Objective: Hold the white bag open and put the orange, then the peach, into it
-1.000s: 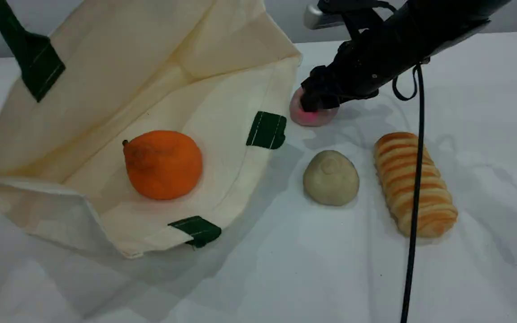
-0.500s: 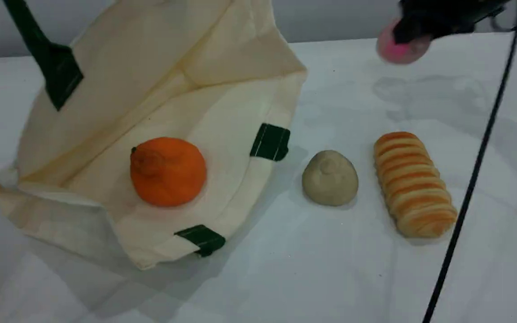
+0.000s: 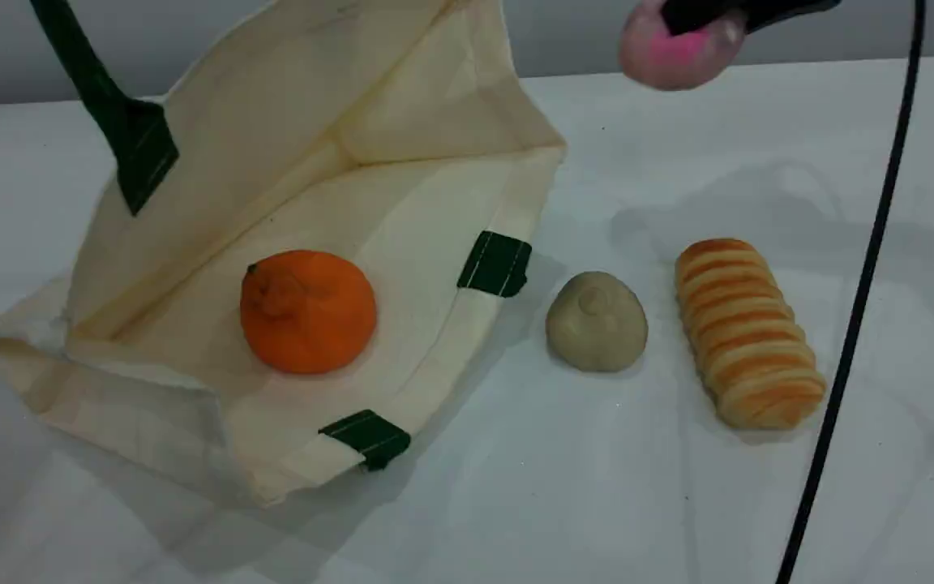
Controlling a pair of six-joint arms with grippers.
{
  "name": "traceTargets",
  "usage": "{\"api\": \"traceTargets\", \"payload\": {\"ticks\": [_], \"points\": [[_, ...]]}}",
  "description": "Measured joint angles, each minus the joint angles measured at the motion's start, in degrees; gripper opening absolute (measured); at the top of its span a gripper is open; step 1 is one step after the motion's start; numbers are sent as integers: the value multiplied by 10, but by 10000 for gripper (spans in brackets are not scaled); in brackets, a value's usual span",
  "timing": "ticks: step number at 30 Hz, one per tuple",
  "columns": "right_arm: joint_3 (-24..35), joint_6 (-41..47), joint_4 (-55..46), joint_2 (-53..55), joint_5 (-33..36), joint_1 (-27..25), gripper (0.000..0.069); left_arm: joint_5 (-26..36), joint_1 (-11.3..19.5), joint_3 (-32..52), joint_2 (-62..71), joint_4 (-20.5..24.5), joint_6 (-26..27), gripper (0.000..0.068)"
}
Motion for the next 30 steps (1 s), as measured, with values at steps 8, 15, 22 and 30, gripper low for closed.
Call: {"api": "traceTargets", "payload": {"ticks": [8,15,22,30], "points": [[0,0,10,1,25,93,309,1,0,-46,0,0,-4,67],[0,6,23,1,-20,194,309,0,-1,-45,3,-9,-4,67],[0,6,47,2,-121,275,309,0,-1,-45,3,-23,-4,67],[0,-15,83,8,-301,333,309,0,-1,-45,3,-39,-4,67]]}}
